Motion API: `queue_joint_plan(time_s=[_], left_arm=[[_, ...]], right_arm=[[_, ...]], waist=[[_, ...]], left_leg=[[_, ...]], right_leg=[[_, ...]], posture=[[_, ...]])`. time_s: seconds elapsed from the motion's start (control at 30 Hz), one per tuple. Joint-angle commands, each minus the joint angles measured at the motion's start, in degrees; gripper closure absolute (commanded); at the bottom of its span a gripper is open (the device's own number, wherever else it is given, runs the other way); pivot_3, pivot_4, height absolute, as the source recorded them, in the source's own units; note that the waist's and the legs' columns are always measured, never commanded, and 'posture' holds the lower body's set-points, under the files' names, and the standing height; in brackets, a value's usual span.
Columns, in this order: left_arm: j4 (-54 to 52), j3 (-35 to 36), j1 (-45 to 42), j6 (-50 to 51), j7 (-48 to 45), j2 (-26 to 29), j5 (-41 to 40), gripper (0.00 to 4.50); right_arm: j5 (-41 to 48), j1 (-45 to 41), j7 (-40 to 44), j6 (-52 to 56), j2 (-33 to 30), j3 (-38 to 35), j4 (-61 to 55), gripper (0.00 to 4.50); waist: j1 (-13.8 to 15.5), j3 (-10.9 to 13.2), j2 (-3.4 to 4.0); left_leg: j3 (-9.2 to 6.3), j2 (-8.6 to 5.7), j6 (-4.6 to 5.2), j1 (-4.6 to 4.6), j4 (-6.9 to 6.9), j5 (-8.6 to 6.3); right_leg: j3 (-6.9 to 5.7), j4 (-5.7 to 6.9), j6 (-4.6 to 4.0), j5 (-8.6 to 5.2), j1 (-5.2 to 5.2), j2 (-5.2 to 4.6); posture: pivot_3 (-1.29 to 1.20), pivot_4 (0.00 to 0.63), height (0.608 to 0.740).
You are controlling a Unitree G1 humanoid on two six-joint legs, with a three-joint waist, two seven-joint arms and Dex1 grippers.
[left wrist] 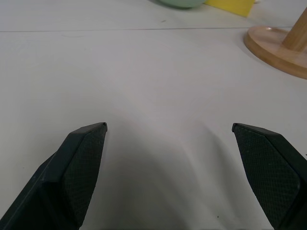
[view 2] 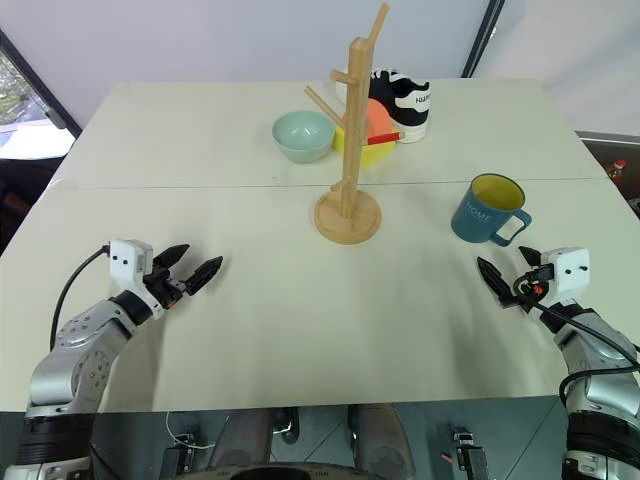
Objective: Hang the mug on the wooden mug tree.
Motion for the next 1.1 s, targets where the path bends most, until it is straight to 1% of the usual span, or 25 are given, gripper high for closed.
queue_joint_plan(time_s=[0.03,0.2,0.3,0.4,0.53,0.67,0.8,0.9,1.1], left_arm=[[-1.92,0.83,-0.56,-1.23,-0.07,0.29,0.02,0.0],[-1.98,-0.69,-1.47,-0.16,-0.44,-0.13,-0.17,0.0],[-2.5,-2.5,-3.05,0.18,-0.78,-0.84,-0.28,0.0],[-3.41,-6.18,-6.04,-1.12,-3.52,-2.13,-0.45,0.0],[-8.8,-14.75,-9.07,0.56,-10.38,-3.58,-2.37,0.0],[-11.05,-20.0,-10.87,1.76,-14.06,-3.41,-2.36,0.0],[-12.78,-27.45,-15.88,4.45,-17.5,-5.25,-2.36,0.0],[-11.36,-28.56,-17.69,4.24,-17.71,-5.92,-1.16,0.0],[-10.69,-27.93,-18.65,3.7,-18.21,-5.08,-0.08,0.0]], right_arm=[[0.21,0.97,-0.1,-1.35,-0.72,-0.89,-2.16,0.02],[0.19,2.77,-1.22,-1.35,-0.04,-1.22,-4.25,0.02],[0.5,3.83,-3.26,-1.05,0.82,-1.9,-6.04,0.02],[0.37,5.24,-6.99,0.84,1.93,-2.23,-8.85,0.02],[-0.56,6.56,-12.01,1.39,3.98,-2.2,-13.57,0.02],[-0.64,6.77,-14.87,2.02,4.88,-2.11,-15.92,0.02],[-3.22,3.69,-21.39,2.32,6.74,-0.56,-16.56,0.02],[-4.71,1.51,-24.8,2.24,7.93,-0.39,-15.15,0.02],[-5.78,-1.06,-26.48,1.11,8.85,0.44,-12.24,0.02]], waist=[[0.0,-0.01,0.0],[-0.01,-0.02,0.02],[-0.01,-0.04,0.03],[0.19,-0.04,0.03],[0.09,-0.06,0.04],[-0.12,-0.21,0.28],[-0.03,-0.25,0.35],[-0.2,-0.32,0.48],[-0.18,-0.36,0.52]], left_leg=[[0.0,0.0,0.0,0.0,0.01,0.0],[-0.02,0.0,0.0,0.01,0.07,0.0],[-0.02,0.0,0.0,0.01,0.09,0.0],[-0.05,0.0,0.0,0.0,0.13,0.0],[-0.05,0.0,0.02,0.0,0.19,-0.02],[-0.03,0.0,0.04,0.01,0.19,-0.02],[-0.15,0.02,0.05,0.07,0.35,-0.01],[-0.17,0.03,0.05,0.06,0.59,-0.02],[-0.17,0.01,0.07,0.06,0.66,-0.03]], right_leg=[[0.0,0.0,0.0,0.0,0.01,0.0],[-0.01,0.01,0.01,0.01,0.05,0.0],[-0.01,0.01,0.02,0.01,0.06,0.0],[-0.06,0.01,0.02,0.01,0.09,-0.01],[-0.06,0.01,0.04,0.02,0.15,-0.02],[-0.05,0.02,0.06,0.03,0.16,0.03],[-0.06,0.19,0.07,0.03,0.16,0.16],[-0.1,0.26,0.12,0.07,0.23,0.15],[-0.06,0.26,0.16,0.13,0.24,0.12]], posture=[[0.0,0.15,0.721],[0.0,0.15,0.721],[0.0,0.15,0.721],[0.0,0.15,0.721],[0.0,0.15,0.721],[0.0,0.15,0.721],[0.0,0.15,0.721],[0.0,0.15,0.721],[0.0,0.15,0.721]])
